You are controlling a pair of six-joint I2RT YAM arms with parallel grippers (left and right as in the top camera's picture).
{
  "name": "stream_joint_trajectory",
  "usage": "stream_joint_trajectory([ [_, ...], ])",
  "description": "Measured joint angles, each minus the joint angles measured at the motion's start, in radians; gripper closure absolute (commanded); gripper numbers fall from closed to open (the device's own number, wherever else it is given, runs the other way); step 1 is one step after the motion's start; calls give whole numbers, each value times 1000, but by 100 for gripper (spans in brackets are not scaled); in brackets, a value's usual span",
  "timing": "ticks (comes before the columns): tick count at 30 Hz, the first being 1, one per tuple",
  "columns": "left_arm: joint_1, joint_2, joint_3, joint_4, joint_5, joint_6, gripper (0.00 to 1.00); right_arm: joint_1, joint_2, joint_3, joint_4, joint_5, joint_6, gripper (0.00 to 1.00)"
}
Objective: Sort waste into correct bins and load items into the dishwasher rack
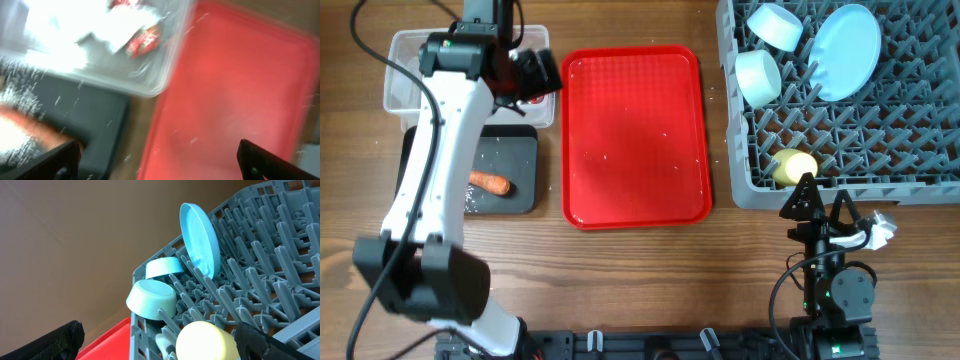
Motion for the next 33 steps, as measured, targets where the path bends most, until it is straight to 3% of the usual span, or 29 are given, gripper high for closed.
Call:
stream_joint_trajectory([
  [7, -158, -275, -189, 465, 6, 111, 0, 0, -1, 0, 0, 0, 0, 0],
  [16, -64, -545, -866, 1026, 117, 123, 0, 0, -5, 0, 0, 0, 0, 0],
  [22, 32, -863, -1191, 1154, 144, 55, 0, 0, -6, 0, 0, 0, 0, 0],
  [33, 86, -1334, -1516, 1160, 106, 47, 0, 0, -6, 0, -1, 0, 0, 0],
])
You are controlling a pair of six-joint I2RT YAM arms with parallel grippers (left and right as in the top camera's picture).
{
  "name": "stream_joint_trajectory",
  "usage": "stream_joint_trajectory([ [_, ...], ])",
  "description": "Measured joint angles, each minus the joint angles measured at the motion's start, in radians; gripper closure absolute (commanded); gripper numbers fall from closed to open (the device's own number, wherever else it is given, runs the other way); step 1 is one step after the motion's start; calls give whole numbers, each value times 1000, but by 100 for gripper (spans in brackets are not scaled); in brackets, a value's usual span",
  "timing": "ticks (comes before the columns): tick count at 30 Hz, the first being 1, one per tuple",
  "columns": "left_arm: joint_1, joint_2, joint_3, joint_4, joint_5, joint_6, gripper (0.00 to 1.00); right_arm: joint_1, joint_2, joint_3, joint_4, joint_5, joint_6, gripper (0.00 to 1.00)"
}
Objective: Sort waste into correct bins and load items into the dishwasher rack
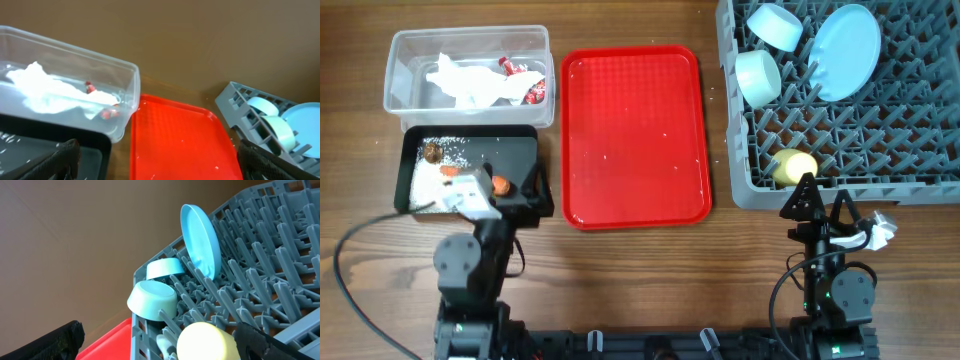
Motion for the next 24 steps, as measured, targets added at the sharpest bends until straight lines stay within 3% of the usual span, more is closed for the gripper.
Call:
stream_joint_trajectory([
  [9, 0, -295, -212, -9, -19, -7, 0, 0, 0, 0, 0, 0, 0, 0],
  [13, 0, -385, -240, -109, -19, -7, 0, 0, -1, 0, 0, 0, 0, 1],
  [24, 0, -425, -241, -137, -20, -7, 0, 0, -1, 0, 0, 0, 0, 0],
])
